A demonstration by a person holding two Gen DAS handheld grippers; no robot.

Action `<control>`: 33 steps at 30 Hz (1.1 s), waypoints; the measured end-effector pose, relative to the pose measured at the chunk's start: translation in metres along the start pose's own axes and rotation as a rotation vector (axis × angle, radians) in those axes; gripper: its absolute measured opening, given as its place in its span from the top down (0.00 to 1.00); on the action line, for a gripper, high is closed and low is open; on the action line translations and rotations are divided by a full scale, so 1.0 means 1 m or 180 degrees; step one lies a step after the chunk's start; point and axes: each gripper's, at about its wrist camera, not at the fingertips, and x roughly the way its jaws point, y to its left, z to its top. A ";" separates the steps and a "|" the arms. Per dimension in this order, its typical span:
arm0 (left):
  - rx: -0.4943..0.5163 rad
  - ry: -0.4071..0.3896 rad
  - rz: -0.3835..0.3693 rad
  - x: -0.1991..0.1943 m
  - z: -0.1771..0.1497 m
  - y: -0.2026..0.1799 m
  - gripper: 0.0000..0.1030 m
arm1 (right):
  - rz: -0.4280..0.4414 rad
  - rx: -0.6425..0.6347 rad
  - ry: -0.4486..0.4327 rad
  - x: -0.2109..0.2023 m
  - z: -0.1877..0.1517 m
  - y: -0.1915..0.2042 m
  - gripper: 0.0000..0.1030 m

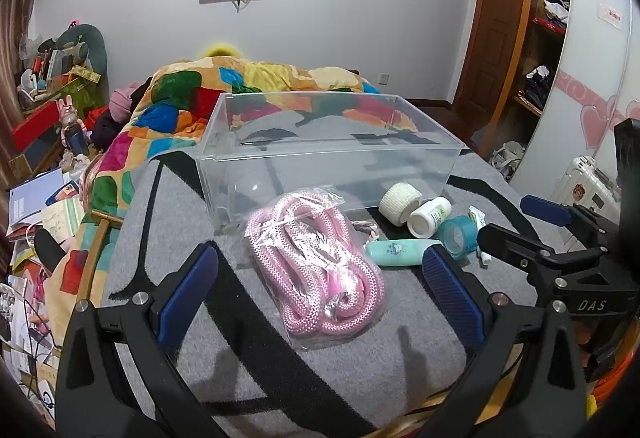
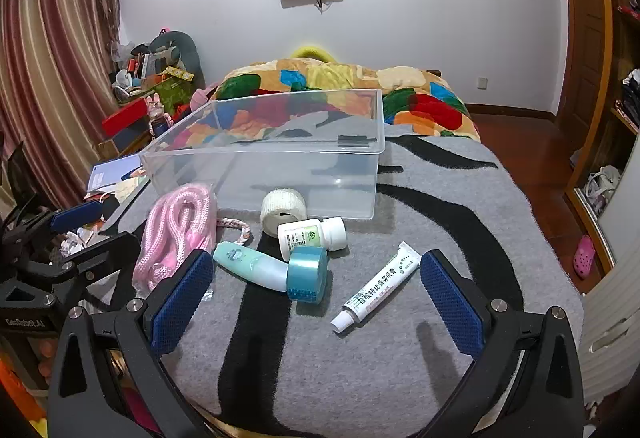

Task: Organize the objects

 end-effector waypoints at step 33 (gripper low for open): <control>-0.0061 0.0053 0.0001 0.003 0.000 0.004 0.00 | 0.0069 0.0022 0.0039 0.000 -0.002 0.006 0.00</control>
